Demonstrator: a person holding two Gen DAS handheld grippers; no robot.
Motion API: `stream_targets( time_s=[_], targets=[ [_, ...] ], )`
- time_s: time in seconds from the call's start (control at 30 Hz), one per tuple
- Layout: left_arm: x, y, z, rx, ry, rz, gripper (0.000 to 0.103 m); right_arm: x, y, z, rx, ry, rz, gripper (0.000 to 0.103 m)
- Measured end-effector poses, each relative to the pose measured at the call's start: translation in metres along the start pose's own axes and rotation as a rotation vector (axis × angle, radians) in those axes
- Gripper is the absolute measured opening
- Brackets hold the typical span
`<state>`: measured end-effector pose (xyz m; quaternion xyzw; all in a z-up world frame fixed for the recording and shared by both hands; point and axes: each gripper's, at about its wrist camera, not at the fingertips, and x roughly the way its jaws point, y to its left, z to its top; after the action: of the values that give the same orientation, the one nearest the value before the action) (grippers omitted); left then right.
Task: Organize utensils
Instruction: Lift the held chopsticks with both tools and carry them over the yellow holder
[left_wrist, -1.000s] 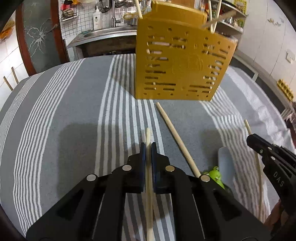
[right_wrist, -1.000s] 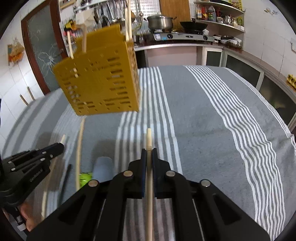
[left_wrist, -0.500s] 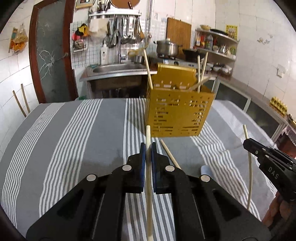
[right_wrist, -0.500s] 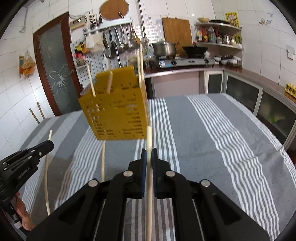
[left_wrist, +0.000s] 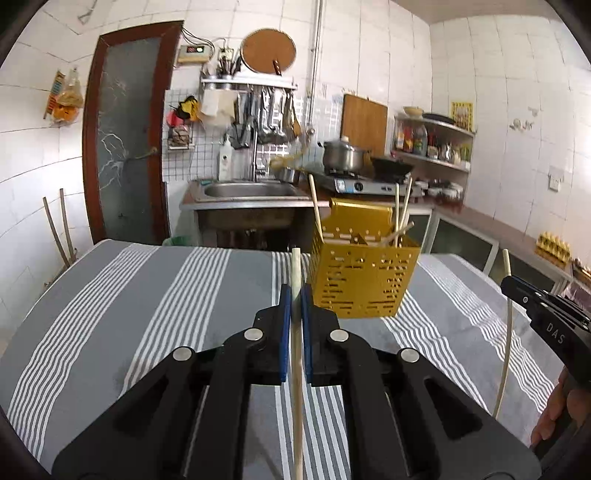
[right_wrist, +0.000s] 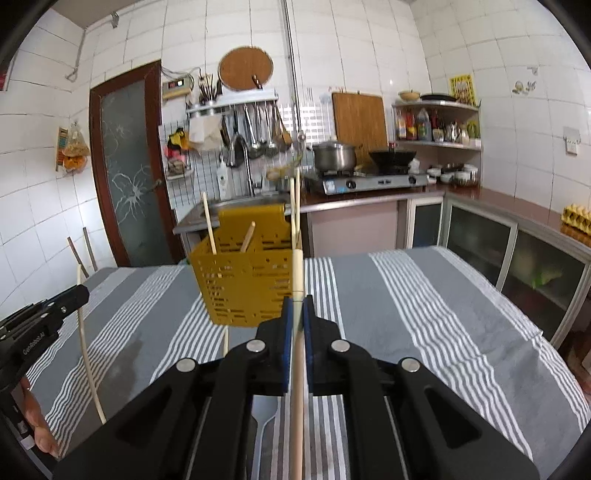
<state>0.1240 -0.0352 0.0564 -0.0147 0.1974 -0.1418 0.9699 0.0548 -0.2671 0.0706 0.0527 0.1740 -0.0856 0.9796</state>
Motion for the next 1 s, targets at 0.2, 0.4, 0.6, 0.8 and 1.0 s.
stream_targets(
  time_s=[0.2,0.4,0.6,0.8,1.0],
  targets=[
    [-0.007,0.005,0.012,-0.013,-0.03,-0.021,0.004,-0.006,-0.002,0.016,0.014,-0.063,0.017,0.006],
    [-0.009,0.006,0.036,-0.02,-0.077,-0.033,0.004,-0.003,-0.003,0.039,0.017,-0.113,0.018,0.006],
    [-0.003,-0.001,0.066,-0.005,-0.125,-0.038,0.004,0.011,-0.007,0.062,0.03,-0.15,0.023,0.006],
    [0.005,-0.011,0.099,0.013,-0.164,-0.049,0.004,0.026,-0.011,0.085,0.034,-0.189,0.021,0.006],
    [0.012,-0.019,0.129,0.025,-0.207,-0.047,0.004,0.043,-0.012,0.112,0.039,-0.233,0.019,0.006]
  ],
)
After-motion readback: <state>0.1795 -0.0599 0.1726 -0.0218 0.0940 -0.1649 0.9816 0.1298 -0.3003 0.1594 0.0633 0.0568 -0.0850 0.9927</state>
